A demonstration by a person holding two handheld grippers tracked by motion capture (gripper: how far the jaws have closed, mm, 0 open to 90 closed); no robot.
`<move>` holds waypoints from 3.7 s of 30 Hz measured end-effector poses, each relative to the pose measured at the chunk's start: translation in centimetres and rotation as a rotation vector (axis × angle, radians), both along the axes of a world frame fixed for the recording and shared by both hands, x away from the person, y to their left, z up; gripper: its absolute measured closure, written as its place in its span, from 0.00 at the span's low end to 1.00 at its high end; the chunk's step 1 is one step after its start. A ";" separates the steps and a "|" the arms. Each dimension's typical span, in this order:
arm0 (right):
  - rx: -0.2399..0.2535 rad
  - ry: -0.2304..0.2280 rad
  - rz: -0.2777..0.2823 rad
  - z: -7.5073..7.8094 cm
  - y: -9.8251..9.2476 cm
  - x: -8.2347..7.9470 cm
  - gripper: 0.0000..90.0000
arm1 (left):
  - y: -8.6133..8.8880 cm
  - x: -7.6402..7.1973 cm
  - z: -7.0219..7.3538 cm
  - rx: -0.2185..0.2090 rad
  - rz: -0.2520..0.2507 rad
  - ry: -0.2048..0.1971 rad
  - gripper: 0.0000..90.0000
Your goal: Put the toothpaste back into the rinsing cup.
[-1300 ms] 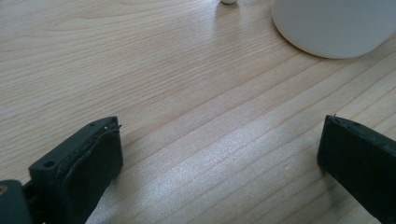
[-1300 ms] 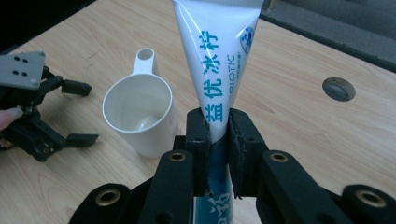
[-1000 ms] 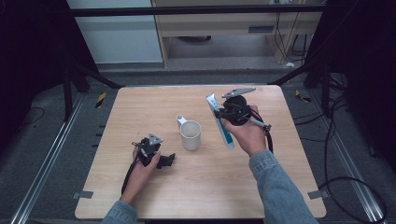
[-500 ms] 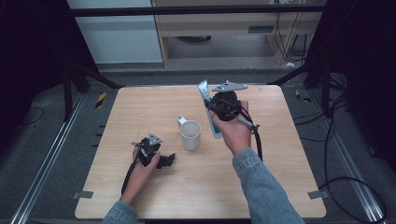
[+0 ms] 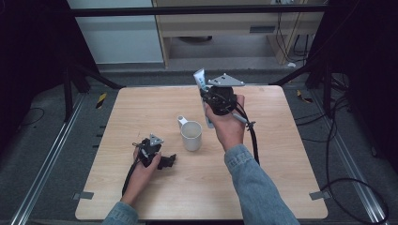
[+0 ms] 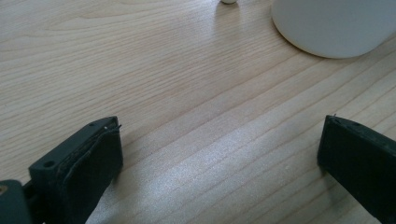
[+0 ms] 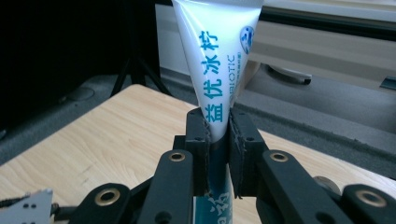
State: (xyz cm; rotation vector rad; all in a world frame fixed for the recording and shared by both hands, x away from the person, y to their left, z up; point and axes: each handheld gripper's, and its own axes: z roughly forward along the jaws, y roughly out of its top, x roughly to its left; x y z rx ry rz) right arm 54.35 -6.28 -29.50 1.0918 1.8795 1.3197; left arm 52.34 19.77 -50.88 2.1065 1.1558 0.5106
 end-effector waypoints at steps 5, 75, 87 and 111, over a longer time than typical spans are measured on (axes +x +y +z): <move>0.014 -0.020 -0.004 0.2 0.2 0.1 0.88 | 0.0 0.0 0.0 0.000 0.000 0.001 0.00; 0.102 -0.067 -0.014 -7.0 4.5 -0.5 0.88 | 0.0 0.0 0.0 -0.001 0.000 0.001 0.00; 0.092 -0.047 -0.020 -9.6 4.5 -0.4 0.88 | 0.0 0.0 0.0 -0.001 0.000 0.004 0.00; 0.081 -0.013 -0.022 -12.9 4.9 -0.4 0.88 | 0.0 0.0 0.0 0.003 -0.003 0.006 0.00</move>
